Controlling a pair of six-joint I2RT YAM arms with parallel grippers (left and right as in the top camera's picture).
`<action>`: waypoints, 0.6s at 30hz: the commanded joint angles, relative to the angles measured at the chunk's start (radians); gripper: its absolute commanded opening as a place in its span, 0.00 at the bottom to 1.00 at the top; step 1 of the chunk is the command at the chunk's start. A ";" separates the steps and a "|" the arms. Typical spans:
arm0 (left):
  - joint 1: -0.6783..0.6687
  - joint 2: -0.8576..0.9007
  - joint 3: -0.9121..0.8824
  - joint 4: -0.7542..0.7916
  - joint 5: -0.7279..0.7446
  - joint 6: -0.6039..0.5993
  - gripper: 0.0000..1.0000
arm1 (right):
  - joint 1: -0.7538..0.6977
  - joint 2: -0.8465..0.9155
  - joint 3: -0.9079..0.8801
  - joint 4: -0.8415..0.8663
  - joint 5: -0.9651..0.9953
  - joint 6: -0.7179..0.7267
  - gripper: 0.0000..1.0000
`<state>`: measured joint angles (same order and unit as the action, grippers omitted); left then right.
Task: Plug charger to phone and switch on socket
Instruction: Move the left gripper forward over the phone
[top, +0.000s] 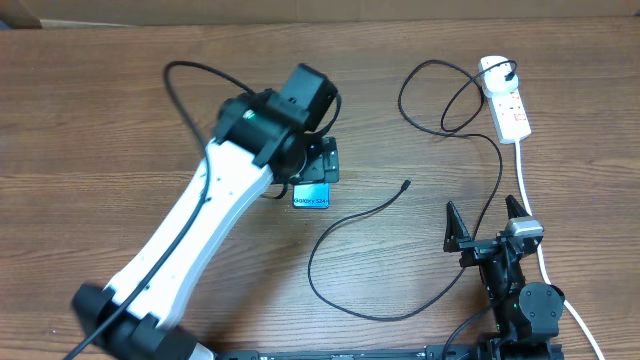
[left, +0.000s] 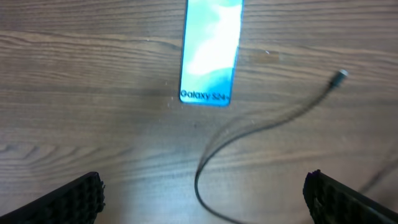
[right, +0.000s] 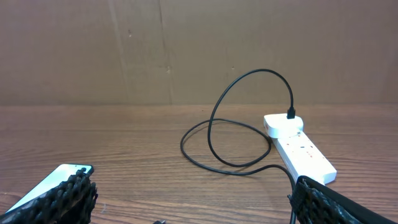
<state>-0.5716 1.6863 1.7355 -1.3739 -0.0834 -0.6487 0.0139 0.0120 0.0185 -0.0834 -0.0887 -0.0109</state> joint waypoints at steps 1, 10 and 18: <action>0.002 0.073 0.015 0.021 -0.052 -0.028 1.00 | -0.004 -0.009 -0.010 0.003 0.009 0.003 1.00; 0.008 0.221 0.014 0.137 -0.083 -0.028 1.00 | -0.004 -0.009 -0.010 0.003 0.009 0.003 1.00; 0.086 0.340 0.014 0.213 0.109 0.168 1.00 | -0.004 -0.009 -0.010 0.003 0.009 0.003 1.00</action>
<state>-0.5396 1.9850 1.7355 -1.1755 -0.0467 -0.5694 0.0135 0.0120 0.0185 -0.0830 -0.0891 -0.0109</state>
